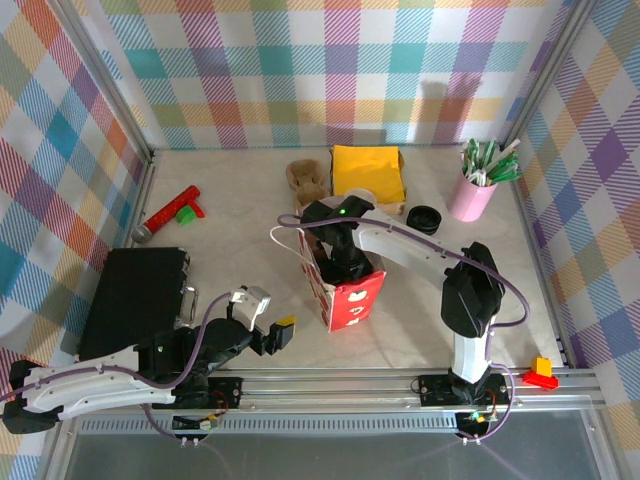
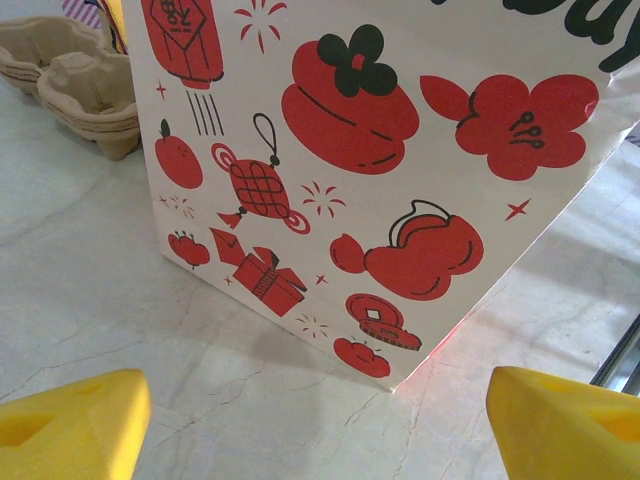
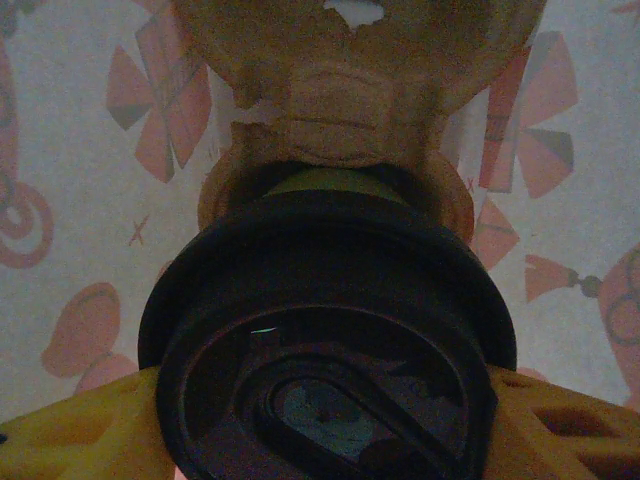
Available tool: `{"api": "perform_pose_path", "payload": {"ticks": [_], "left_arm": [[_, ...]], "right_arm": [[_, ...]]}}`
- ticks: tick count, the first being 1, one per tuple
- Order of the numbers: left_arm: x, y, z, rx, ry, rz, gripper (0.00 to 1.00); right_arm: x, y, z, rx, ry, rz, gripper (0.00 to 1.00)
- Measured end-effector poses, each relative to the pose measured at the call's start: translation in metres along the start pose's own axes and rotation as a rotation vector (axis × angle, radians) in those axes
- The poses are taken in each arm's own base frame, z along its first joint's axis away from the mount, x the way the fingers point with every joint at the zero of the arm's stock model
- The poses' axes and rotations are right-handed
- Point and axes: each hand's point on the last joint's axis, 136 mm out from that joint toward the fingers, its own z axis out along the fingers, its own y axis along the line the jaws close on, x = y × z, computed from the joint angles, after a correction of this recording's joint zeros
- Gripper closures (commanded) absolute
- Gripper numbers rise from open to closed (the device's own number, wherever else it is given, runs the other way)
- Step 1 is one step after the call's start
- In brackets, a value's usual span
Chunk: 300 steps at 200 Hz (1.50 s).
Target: Pack the takeout coffee
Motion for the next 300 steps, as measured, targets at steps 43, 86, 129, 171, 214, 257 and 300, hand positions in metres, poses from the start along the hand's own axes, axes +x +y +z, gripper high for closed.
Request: {"api": "perform_pose_path", "payload": {"ticks": [43,86,129,171,214,257,300], "left_arm": [[0.0,0.0,0.0,0.0,0.0,0.0,0.13],[0.001,0.0,0.0,0.0,0.0,-0.001,0.13],[0.002,0.0,0.0,-0.001,0.002,0.001,0.13],[0.002,0.0,0.0,-0.001,0.002,0.0,0.13],[0.002,0.001,0.0,-0.001,0.003,-0.002,0.13],[0.002,0.001,0.0,-0.001,0.003,-0.002,0.13],[0.002,0.0,0.0,-0.001,0.002,-0.002,0.13]], "right_arm": [[0.001,0.0,0.001,-0.006,0.002,0.002,0.57],[0.001,-0.001,0.002,-0.012,0.005,0.005,0.54],[-0.002,0.0,-0.001,-0.01,0.0,0.004,0.43],[-0.007,-0.001,-0.003,0.009,-0.002,0.004,0.29],[-0.017,-0.002,-0.013,0.028,-0.039,0.003,0.2],[-0.019,-0.003,-0.025,0.04,-0.057,0.003,0.12],[-0.019,-0.005,-0.035,0.054,-0.067,0.003,0.06]]}}
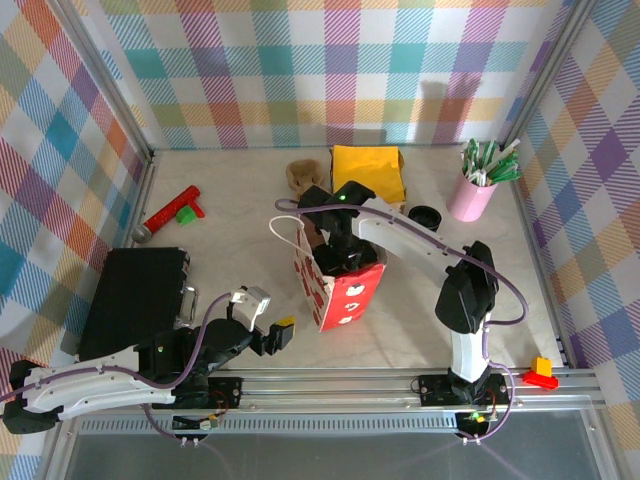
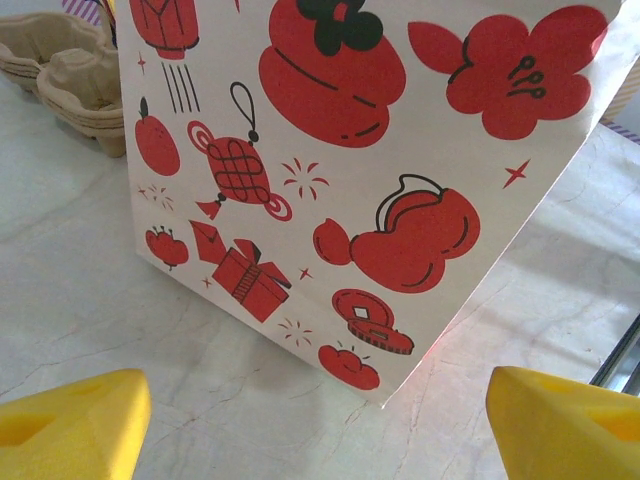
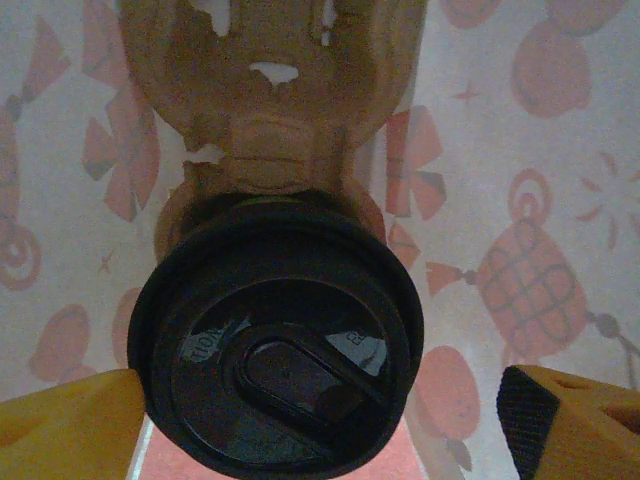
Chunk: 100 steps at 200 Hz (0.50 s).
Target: Pack the takeout coffee
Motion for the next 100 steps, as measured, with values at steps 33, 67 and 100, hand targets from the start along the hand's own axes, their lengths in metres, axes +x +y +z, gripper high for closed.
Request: {"api": "perform_pose_path", "payload": {"ticks": [33,67,100], "left_arm": [[0.0,0.0,0.0,0.0,0.0,0.0,0.13],[0.0,0.0,0.0,-0.001,0.0,0.0,0.13],[0.0,0.0,0.0,0.0,-0.001,-0.001,0.13]], "right_arm": [[0.001,-0.001,-0.006,0.004,-0.002,0.003,0.04],[-0.003,-0.002,-0.015,0.009,-0.026,0.007,0.01],[-0.004,-0.003,-0.021,0.015,-0.035,0.007,0.01]]}}
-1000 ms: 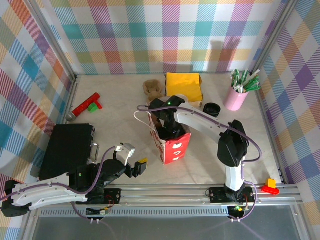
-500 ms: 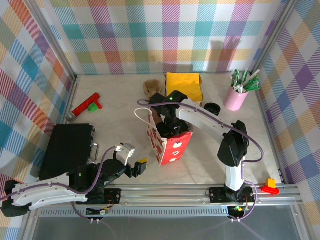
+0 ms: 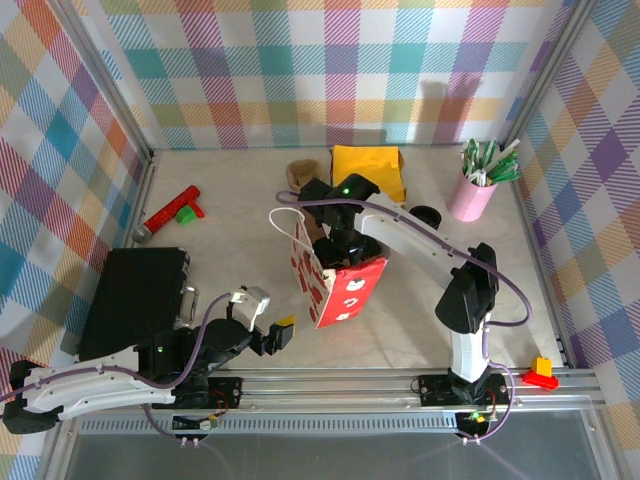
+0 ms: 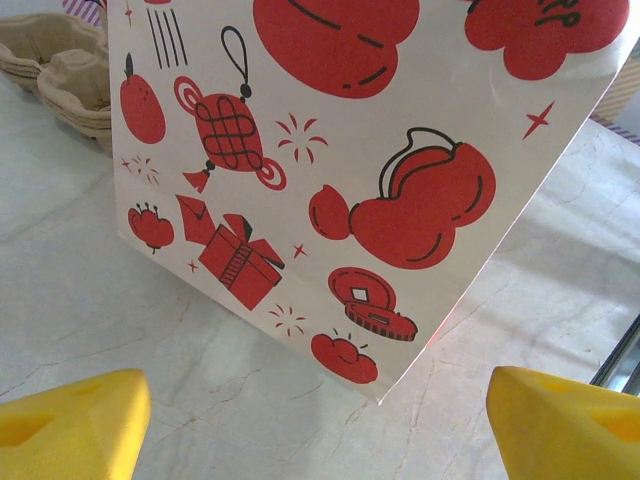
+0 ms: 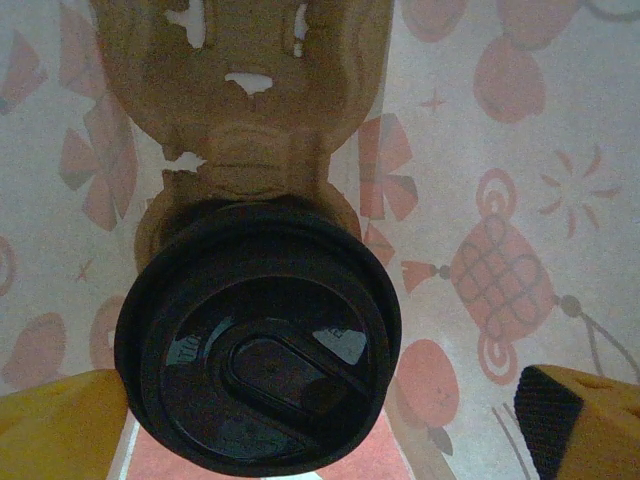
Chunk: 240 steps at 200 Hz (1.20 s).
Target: Pack the takeout coffee
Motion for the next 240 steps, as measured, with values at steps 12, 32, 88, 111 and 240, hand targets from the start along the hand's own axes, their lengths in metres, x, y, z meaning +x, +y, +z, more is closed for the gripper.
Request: {"api": "perform_pose_path", "payload": {"ticks": [12,32,88,111,240], "left_arm": [[0.0,0.0,0.0,0.0,0.0,0.0,0.13],[0.001,0.0,0.001,-0.002,0.005,0.004,0.12],[-0.001,-0.019,0.018,0.046,0.009,-0.003,0.1],[-0.001,-0.035,0.028,0.099,0.015,0.008,0.07],[0.03,-0.034,0.09,0.092,0.046,-0.053,0.16]], "right_arm": [[0.001,0.0,0.0,0.002,0.003,-0.001,0.01],[0.002,-0.003,0.002,0.018,0.012,-0.002,0.01],[0.0,-0.002,0.011,0.073,0.038,-0.009,0.01],[0.002,-0.001,0.013,0.086,0.042,-0.007,0.01],[0.004,0.005,0.014,0.094,0.04,0.0,0.01]]}}
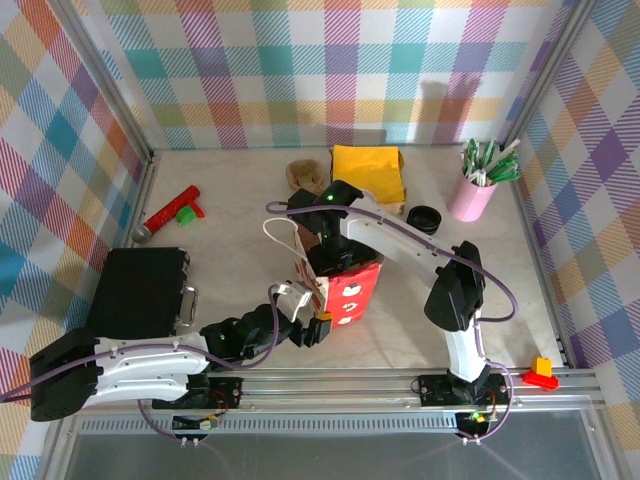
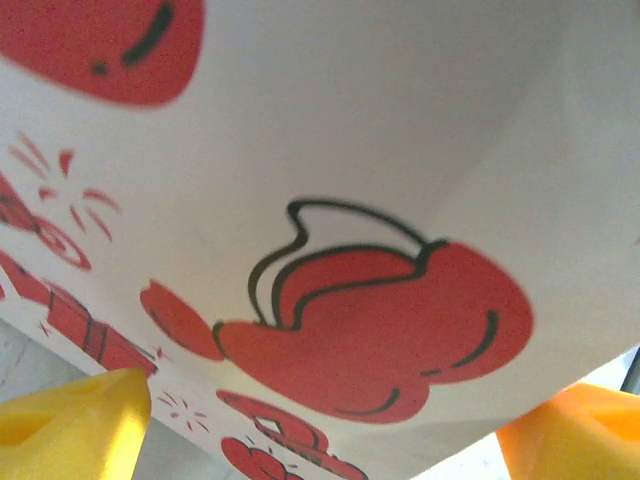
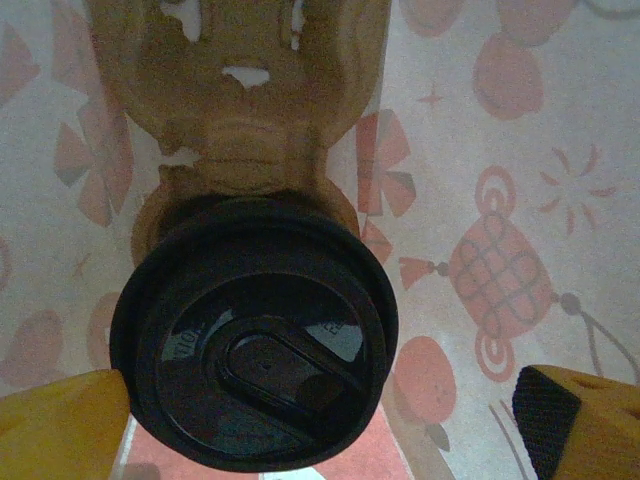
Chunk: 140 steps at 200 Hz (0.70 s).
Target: Pack the takeout coffee
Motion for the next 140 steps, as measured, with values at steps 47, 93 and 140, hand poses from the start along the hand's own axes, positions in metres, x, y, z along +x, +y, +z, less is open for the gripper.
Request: {"api": "perform_pose_path", "payload": {"ticks": [47,93,140], "left_arm": [[0.005,0.012,0.0,-0.032,-0.013,-0.048,0.24],[0.018,0.02,0.003,-0.059,0.016,-0.074,0.28],[0.017,0.015,0.0,-0.024,0.021,-0.106,0.17]], "right_arm": [[-0.003,0.001,-0.007,-0.011,-0.019,0.001,0.01],[-0.013,0.005,-0.019,-0.025,-0.046,-0.002,0.01],[-0.017,0.008,-0.011,-0.008,-0.018,-0.006,0.01]]}}
